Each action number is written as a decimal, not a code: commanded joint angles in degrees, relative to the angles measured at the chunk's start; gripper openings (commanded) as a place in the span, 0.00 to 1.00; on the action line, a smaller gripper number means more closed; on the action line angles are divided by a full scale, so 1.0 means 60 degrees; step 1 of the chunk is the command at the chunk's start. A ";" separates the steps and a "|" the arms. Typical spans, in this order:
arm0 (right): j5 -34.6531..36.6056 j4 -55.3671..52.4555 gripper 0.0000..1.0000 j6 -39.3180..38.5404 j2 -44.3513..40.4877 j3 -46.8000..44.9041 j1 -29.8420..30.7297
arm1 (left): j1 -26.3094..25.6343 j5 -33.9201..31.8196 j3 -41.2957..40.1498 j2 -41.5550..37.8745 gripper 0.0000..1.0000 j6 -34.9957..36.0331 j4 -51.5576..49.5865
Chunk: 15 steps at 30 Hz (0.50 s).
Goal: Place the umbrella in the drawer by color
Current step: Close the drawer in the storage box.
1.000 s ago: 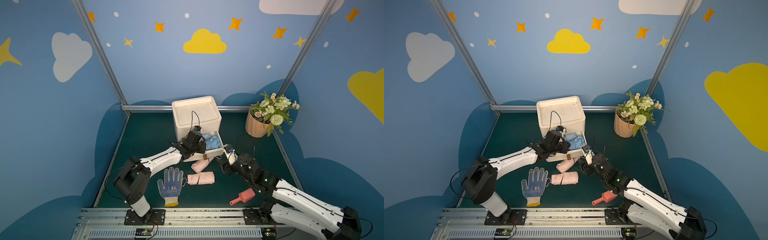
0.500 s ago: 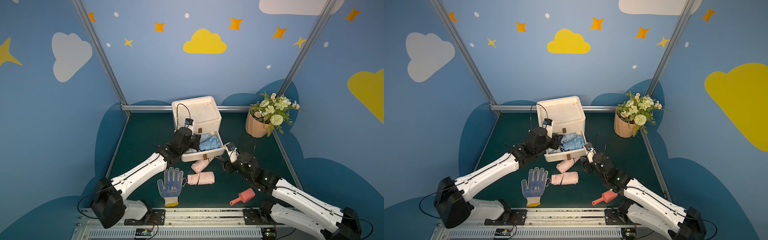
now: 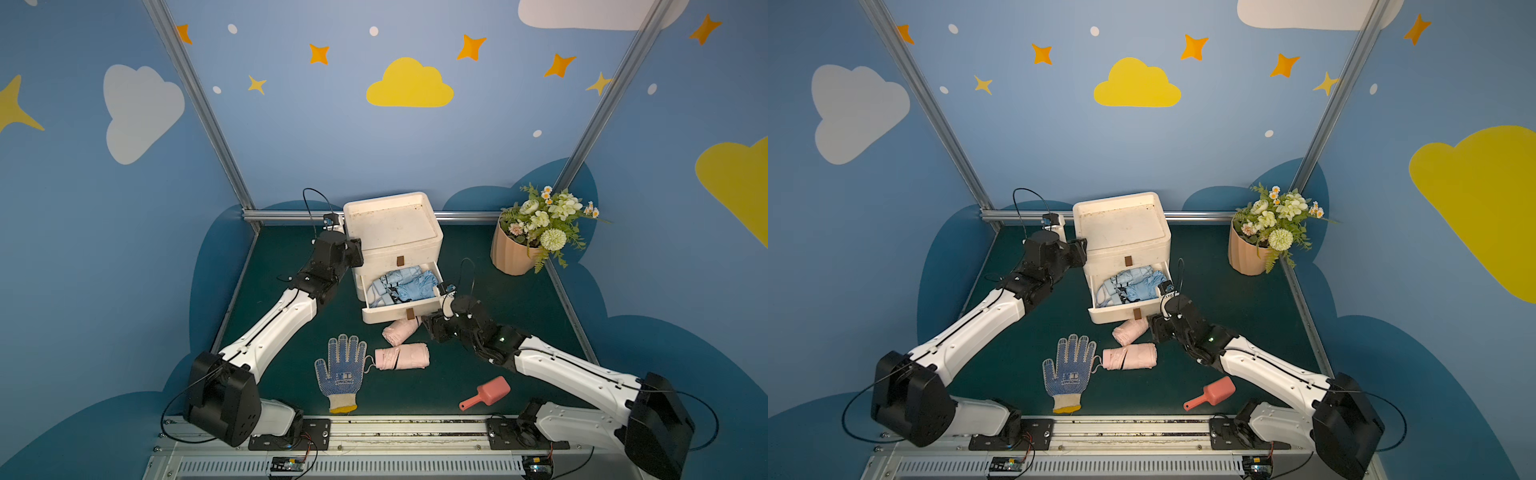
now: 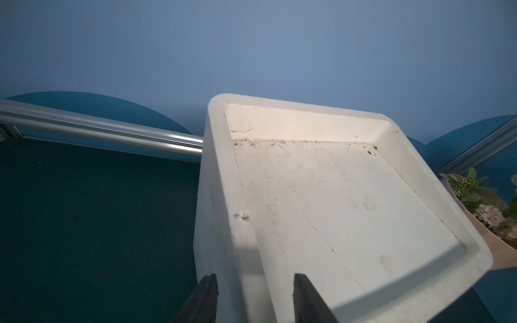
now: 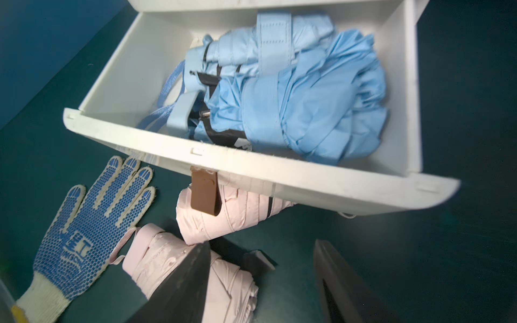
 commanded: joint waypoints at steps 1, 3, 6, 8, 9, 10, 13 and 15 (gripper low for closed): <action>-0.1068 0.0220 0.63 0.0510 0.0637 0.0612 -0.0006 | 0.0244 0.0271 0.0697 0.0560 0.49 -0.0028 0.0364; -0.1216 0.0149 0.63 0.0575 0.1058 0.0834 0.0015 | 0.0315 0.0268 0.1120 0.0969 0.49 0.0093 0.0270; -0.1261 0.0320 0.62 0.0694 0.1533 0.0967 0.0045 | 0.0335 0.0146 0.1644 0.1519 0.48 0.0408 0.0160; -0.1207 0.0549 0.61 0.0763 0.1757 0.0972 0.0059 | 0.0337 -0.0044 0.1768 0.1722 0.46 0.0517 0.0172; -0.1169 0.0678 0.61 0.0798 0.1878 0.0979 0.0060 | 0.0346 -0.0107 0.1755 0.1789 0.45 0.0552 0.0259; -0.1126 0.0806 0.59 0.0812 0.1979 0.0982 0.0060 | 0.0332 -0.0132 0.1755 0.1846 0.43 0.0563 0.0300; -0.0871 0.1388 0.56 0.0815 0.2337 0.1018 0.0071 | 0.0305 -0.0056 0.1755 0.2037 0.36 0.0564 0.0333; -0.0722 0.1719 0.56 0.0785 0.2569 0.1101 0.0076 | 0.0246 -0.0014 0.1730 0.2114 0.29 0.0612 0.0309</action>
